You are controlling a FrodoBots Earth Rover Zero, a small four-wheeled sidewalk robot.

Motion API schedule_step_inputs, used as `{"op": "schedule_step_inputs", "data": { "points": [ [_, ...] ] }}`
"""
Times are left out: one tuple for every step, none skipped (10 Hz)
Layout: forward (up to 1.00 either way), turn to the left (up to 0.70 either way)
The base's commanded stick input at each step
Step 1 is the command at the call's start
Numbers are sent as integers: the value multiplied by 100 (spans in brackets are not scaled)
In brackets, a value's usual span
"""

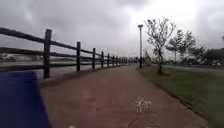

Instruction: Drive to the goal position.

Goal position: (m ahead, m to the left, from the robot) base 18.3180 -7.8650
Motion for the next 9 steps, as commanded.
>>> {"op": "schedule_step_inputs", "data": {
  "points": [
    [85,5],
    [85,6],
    [85,2],
    [85,5],
    [85,-27],
    [85,-33],
    [85,-34],
    [85,-34],
    [85,-34]
  ]
}}
